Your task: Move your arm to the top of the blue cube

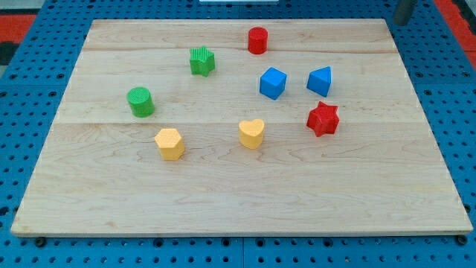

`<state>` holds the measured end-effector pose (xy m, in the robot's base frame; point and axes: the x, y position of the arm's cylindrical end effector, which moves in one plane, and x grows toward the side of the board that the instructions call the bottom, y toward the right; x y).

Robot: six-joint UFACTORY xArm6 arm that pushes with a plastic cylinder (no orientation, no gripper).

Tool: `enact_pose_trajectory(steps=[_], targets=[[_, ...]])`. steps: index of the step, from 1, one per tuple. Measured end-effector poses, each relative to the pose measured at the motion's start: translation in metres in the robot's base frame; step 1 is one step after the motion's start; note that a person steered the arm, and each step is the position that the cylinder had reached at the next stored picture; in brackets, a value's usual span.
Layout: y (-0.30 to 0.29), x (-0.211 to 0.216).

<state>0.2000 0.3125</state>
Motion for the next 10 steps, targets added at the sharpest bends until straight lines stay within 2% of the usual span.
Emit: enact_pose_trajectory(steps=[7, 8, 10], targets=[[0.013, -0.006], [0.007, 0.017], [-0.11, 0.09]])
